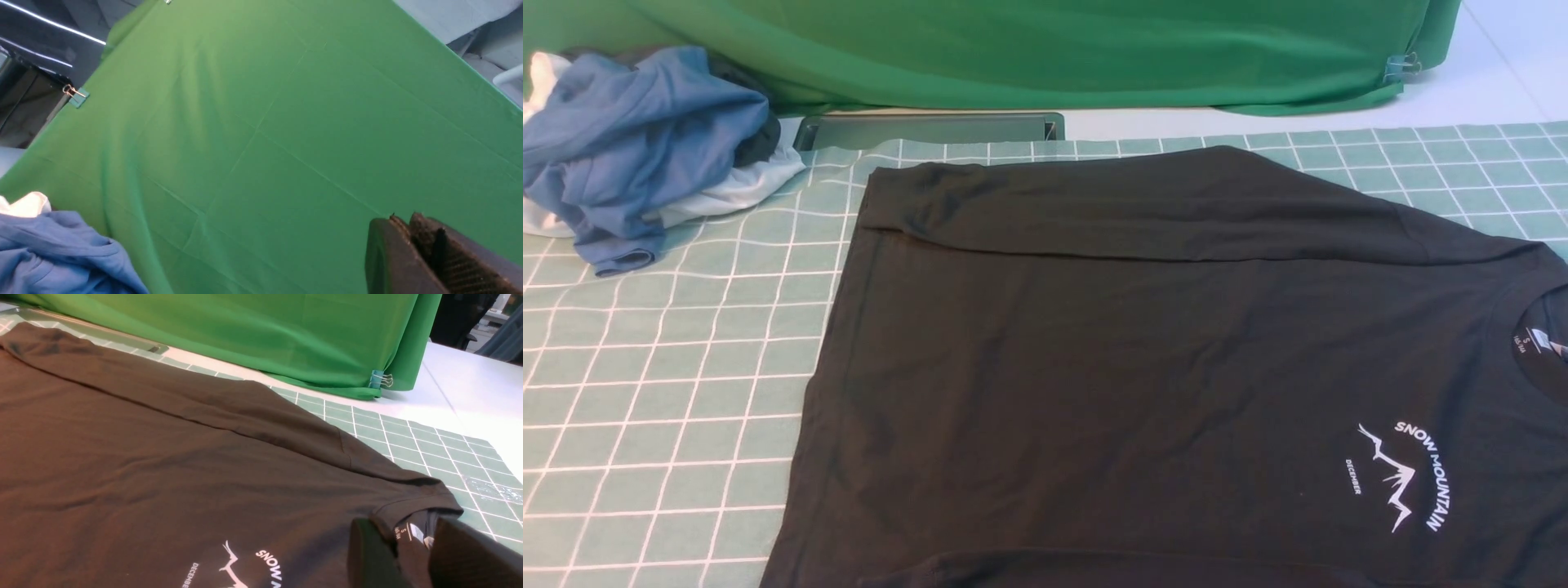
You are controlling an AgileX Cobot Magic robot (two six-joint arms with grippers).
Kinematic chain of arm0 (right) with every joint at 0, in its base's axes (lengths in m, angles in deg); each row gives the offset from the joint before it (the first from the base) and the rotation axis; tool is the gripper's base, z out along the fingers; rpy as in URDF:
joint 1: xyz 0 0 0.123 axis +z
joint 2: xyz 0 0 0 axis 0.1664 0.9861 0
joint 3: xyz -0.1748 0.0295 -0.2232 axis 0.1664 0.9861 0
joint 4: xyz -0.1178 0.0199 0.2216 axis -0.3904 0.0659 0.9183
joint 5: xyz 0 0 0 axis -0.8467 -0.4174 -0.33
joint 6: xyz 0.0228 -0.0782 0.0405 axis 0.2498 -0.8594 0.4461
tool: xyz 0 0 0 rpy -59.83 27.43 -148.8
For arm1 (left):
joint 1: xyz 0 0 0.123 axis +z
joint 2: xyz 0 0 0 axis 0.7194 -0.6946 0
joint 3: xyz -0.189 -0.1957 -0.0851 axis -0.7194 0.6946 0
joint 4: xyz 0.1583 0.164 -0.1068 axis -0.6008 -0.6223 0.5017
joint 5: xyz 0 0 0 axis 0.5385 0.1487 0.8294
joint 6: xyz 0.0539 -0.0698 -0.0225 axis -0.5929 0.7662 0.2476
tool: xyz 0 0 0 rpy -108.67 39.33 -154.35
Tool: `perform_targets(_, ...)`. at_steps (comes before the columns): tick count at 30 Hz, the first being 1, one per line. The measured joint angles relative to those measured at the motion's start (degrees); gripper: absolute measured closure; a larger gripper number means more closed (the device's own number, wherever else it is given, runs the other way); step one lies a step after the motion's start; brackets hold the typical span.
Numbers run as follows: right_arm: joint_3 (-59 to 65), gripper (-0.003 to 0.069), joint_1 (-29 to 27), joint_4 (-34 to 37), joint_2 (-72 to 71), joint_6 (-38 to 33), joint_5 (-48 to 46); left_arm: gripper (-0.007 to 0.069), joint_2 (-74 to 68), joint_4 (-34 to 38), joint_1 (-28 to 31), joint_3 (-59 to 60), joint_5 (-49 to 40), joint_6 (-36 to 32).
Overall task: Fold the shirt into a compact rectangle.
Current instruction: 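Grasp the left edge of the dark T-shirt lying flat on the table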
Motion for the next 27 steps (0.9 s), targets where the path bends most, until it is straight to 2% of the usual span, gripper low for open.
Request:
perform_targets(2,0.00,0.0418,0.00,1.62,0.00,2.77,1.02,0.0589,-1.02,0.10,0.00,-2.72,-1.15,0.07)
perform_targets(5,0.00,0.0418,0.00,5.03,0.00,14.21,6.61,0.0589,-5.73,0.10,0.00,-11.67,-6.79,0.07)
perform_targets(8,0.00,0.0418,0.00,6.30,0.00,29.00,13.36,0.0589,-13.49,0.10,0.00,-23.15,-17.67,0.07)
perform_targets(9,0.00,0.0418,0.00,6.30,0.00,29.84,13.36,0.0589,-14.09,0.10,0.00,-24.82,-18.63,0.07)
perform_targets(10,0.00,0.0418,0.00,6.70,0.00,35.33,15.93,0.0589,-19.96,0.10,0.00,-31.79,-28.46,0.00)
perform_targets(11,0.00,0.0418,0.00,6.76,0.00,36.92,16.69,0.0589,-22.77,0.10,0.00,-36.31,-33.64,-0.39)
perform_targets(13,0.00,0.0418,0.00,6.90,0.00,38.70,17.22,0.0589,-30.06,0.35,0.00,-44.88,-47.33,-1.71)
perform_targets(14,0.00,0.0418,0.00,6.90,0.00,38.70,17.22,0.0589,-30.81,0.35,0.00,-44.88,-48.64,-1.71)
perform_targets(15,0.00,0.0418,0.00,6.96,0.00,39.33,17.22,0.0589,-36.01,0.80,0.00,-50.70,-57.37,-2.96)
perform_targets(18,0.00,0.0418,0.00,7.09,0.00,39.59,17.27,0.0589,-46.97,1.97,0.00,-57.76,-73.06,-6.36)
perform_targets(22,0.00,0.0419,0.00,7.09,0.00,39.95,18.98,0.0589,-57.80,4.08,0.00,-58.92,-85.52,-10.22)
perform_targets(25,-0.36,0.0440,0.07,7.09,0.00,42.10,18.57,0.0589,-63.09,5.88,0.00,-56.12,-88.84,-10.94)
perform_targets(27,-3.58,0.0495,0.74,7.15,0.23,42.37,13.79,0.0589,-65.78,6.62,-0.80,-52.26,-89.21,-11.43)
